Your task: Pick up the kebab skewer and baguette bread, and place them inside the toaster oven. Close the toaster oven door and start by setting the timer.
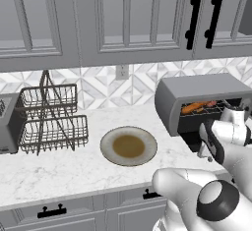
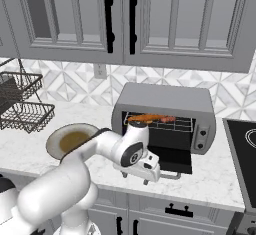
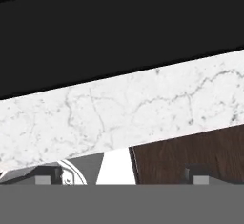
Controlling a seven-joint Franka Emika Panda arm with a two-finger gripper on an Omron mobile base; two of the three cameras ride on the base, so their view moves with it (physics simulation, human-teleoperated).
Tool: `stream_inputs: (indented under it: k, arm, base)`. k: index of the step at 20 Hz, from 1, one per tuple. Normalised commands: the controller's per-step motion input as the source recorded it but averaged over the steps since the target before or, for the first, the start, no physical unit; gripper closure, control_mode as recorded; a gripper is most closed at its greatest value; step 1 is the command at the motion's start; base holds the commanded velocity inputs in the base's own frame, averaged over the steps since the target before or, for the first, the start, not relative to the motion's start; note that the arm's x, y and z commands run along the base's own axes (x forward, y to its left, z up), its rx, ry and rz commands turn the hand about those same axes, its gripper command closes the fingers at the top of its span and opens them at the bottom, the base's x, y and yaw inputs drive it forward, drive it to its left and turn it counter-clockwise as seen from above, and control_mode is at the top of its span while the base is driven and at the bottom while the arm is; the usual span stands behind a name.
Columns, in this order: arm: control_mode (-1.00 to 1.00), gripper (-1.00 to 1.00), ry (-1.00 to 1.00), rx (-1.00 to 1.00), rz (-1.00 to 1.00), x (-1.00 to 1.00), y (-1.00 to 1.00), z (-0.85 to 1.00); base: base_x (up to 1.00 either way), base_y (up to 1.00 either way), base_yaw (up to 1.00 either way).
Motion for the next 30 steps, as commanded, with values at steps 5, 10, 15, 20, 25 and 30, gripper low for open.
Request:
stream_inputs:
  k: [5, 10, 15, 20, 25, 30]
  arm:
    - [-1.0, -1.0, 0.0, 0.0, 0.03, 0.5, 0.0, -0.25]
    - [-1.0, -1.0, 0.0, -0.01, 0.0, 0.41, 0.0, -0.45]
    - [-1.0, -1.0, 0.0, -0.03, 0.0, 0.25, 0.0, -0.34]
    - [-1.0, -1.0, 0.0, -0.03, 0.0, -0.03, -0.06, -0.12]
    - [-1.0, -1.0, 0.0, -0.03, 0.0, 0.07, 0.0, -0.14]
    - [-1.0, -1.0, -0.03, 0.0, 0.0, 0.42, 0.0, -0.14]
  base:
    - [0.0, 0.0, 0.0]
    - [0.0, 0.0, 0.0]
    - [0.0, 0.0, 0.0]
    - [0.0, 0.0, 0.0]
    - [0.0, 0.0, 0.0]
    - [0.0, 0.0, 0.0]
